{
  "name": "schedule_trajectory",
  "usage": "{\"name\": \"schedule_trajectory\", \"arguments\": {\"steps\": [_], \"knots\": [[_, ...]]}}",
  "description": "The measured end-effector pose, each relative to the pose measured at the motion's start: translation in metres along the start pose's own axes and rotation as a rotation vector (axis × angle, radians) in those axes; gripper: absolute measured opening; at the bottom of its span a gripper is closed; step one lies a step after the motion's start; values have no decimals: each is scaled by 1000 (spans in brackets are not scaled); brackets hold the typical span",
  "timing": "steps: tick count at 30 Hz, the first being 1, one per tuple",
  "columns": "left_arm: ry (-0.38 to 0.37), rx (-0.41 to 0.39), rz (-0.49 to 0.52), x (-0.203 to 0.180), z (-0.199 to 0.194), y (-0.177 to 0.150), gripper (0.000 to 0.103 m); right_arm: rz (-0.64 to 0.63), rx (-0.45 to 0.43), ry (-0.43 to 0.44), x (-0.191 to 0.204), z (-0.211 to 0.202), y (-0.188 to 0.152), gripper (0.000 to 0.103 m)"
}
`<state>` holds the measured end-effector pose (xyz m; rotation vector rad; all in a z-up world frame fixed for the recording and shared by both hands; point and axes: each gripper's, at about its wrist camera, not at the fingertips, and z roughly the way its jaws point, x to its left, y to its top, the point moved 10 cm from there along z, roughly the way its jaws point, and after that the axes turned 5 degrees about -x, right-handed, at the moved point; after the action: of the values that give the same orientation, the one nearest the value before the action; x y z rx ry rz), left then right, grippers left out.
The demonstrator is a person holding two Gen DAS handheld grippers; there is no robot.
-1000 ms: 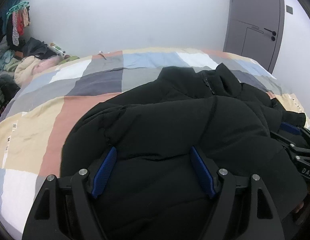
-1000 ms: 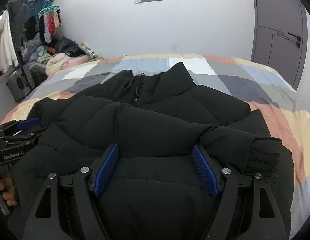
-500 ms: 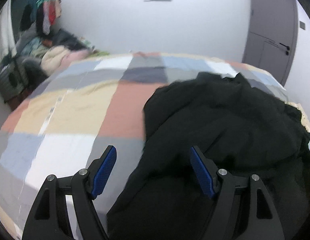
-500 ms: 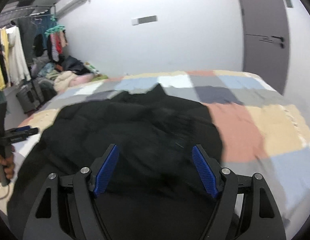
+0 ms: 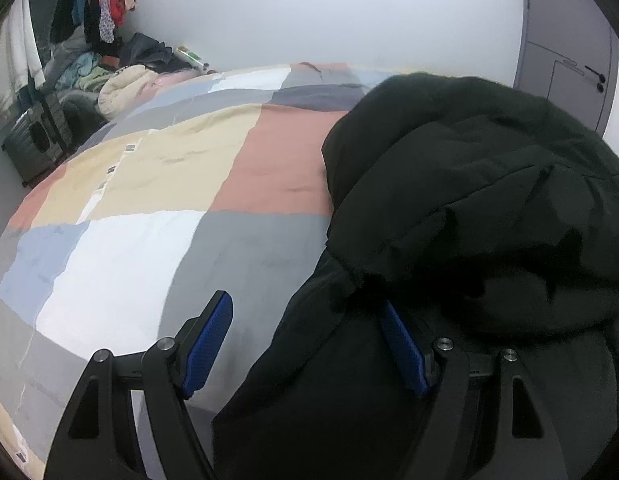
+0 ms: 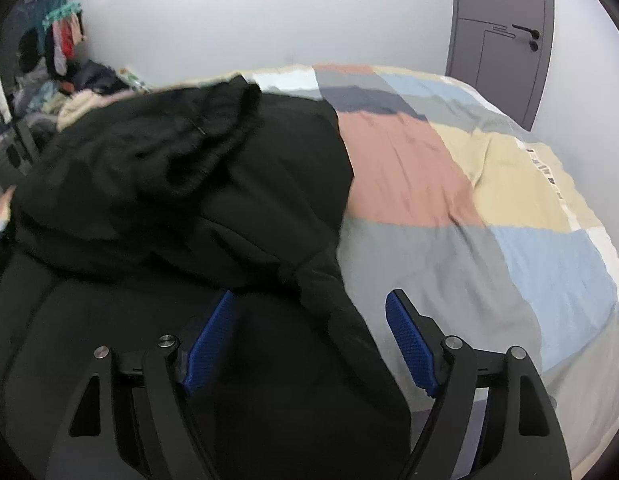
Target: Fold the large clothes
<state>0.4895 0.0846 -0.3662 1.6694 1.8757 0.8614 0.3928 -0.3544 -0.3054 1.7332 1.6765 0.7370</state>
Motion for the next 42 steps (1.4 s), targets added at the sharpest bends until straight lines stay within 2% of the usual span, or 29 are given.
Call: {"name": "schedule_trajectory", "arguments": {"steps": [4,9,11,14,19,23,26,30,37,42], "knots": [[33,-30,-33,6,4,8,76,-45,19,-31,6,22,-3,77],[37,-65,-98,19,7,14,76,-85,-112,-88,7,19,22,77],[-2,-92,-128,20,5,20,76,-92,-173,-112,6,12,33,77],[-7,-110,-126,19,6,26,76,-95,-214,-145,4,8,39,77],[5,-117,-144,24,9,27,76,-68,-264,-150,-5,6,46,80],[36,-114,-154,32,14,27,77,-8,-258,-134,-17,11,48,85],[47,-72,-174,36,24,20,77,32,-246,-128,-23,14,46,88],[19,-39,-190,35,29,14,77,92,-208,-113,-35,23,40,90],[0,-58,-148,25,3,18,75,133,-156,-64,-29,19,29,90],[-11,-93,-123,14,-35,23,75,147,-151,-19,-11,-19,28,90]]}}
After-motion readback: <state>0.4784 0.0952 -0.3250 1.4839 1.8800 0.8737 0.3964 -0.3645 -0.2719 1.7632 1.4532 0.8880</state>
